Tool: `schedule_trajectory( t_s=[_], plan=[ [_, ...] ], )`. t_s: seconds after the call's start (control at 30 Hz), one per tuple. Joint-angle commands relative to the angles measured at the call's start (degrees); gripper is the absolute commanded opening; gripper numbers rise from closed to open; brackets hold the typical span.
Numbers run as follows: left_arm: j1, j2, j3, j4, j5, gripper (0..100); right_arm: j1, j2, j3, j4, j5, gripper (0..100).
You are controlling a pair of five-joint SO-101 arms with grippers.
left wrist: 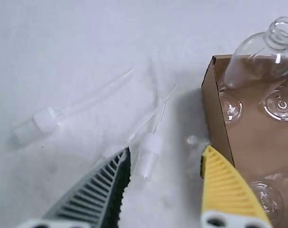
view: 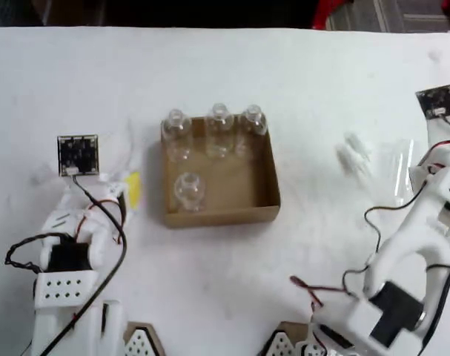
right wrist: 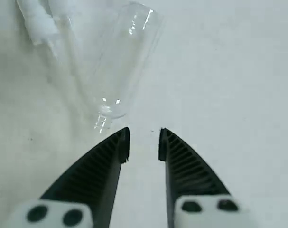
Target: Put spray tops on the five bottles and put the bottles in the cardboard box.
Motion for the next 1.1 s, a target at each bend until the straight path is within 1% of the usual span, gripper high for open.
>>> schedule_trajectory(
  t_s=[0.0, 0.1, 0.2, 0.33, 0.47, 0.6, 0.77, 0.9, 1.0, 1.07],
  plan=[
    [-0.8, -0.9, -0.3, -1.0, 0.2, 23, 3.4, 6.9, -2.5, -3.5, 1.6, 2.9],
    [-0.7, -0.8, -0.3, -1.1, 0.2, 23, 5.4, 12.6, -2.6, -3.6, 1.6, 1.2],
    [-0.7, -0.8, -0.3, -1.2, 0.2, 23, 6.5, 16.8, -2.6, -5.9, 1.6, 1.6],
    [-0.7, -0.8, -0.3, -1.2, 0.2, 23, 5.0, 20.1, -2.4, -6.7, 1.5, 1.6],
    [-0.6, -0.8, -0.3, -1.2, 0.2, 23, -1.0, 20.7, -2.2, -5.1, 1.1, 1.6],
    [-0.6, -0.8, -0.3, -1.2, 0.2, 23, -10.4, 20.4, -2.3, 2.4, 1.0, 1.6],
    [-0.6, -0.8, -0.3, -1.2, 0.1, 23, -21.2, 20.4, -4.0, 3.6, -6.2, 1.6],
    [-0.6, -0.8, -0.3, -1.2, 0.1, 23, -28.0, 20.0, -5.1, 5.1, -11.3, 1.6],
    [-0.6, -0.9, -0.3, -1.2, 0.1, 23, -30.9, 16.2, -5.8, 7.5, -12.0, 1.6],
    [-0.6, -1.0, -0.3, -1.2, 0.1, 23, -30.5, 11.6, -6.9, 8.1, -11.9, 1.6]
  ],
)
